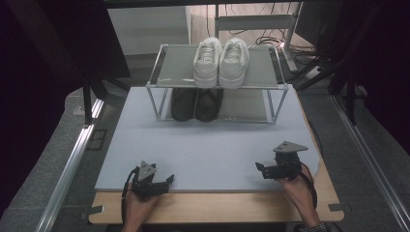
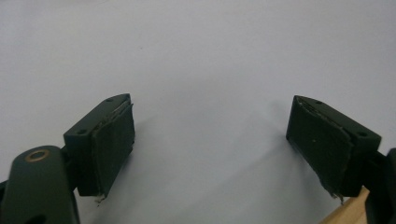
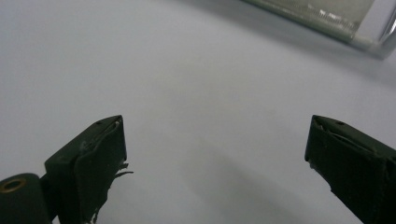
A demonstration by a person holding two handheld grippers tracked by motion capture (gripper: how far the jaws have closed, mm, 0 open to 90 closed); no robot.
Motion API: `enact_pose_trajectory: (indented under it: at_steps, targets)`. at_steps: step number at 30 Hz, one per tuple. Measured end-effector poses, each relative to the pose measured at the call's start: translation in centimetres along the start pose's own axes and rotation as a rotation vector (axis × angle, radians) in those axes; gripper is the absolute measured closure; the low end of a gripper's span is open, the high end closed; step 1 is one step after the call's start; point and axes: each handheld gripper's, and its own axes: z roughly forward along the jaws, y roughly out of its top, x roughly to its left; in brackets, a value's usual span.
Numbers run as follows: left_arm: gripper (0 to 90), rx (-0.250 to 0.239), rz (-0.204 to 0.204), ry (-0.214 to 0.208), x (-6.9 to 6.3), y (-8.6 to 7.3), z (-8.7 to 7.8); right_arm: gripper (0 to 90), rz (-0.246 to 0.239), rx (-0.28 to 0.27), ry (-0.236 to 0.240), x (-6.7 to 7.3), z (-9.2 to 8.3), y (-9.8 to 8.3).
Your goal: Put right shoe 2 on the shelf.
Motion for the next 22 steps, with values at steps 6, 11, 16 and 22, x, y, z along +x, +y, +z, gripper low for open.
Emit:
enact_pose_trajectory:
  at_steps: [6,11,16,22]
  targets:
    - [15.6,0.0,-0.001,0.0,0.0,0.0,0.0,5.8,0.004,0.011,-0.015,0.5,0.6,-1.9]
    - [15.7,0.0,-0.001,0.001,0.0,0.0,0.0,5.8,0.019,0.001,-0.009,0.7,1.2,-3.2]
    - [15.7,0.0,-0.001,0.001,0.0,0.0,0.0,3.3,0.026,-0.041,-0.021,1.1,1.7,-4.2]
    - [15.6,-0.002,-0.004,0.0,0.0,0.0,0.0,2.8,0.033,-0.08,-0.025,1.2,1.7,-4.7]
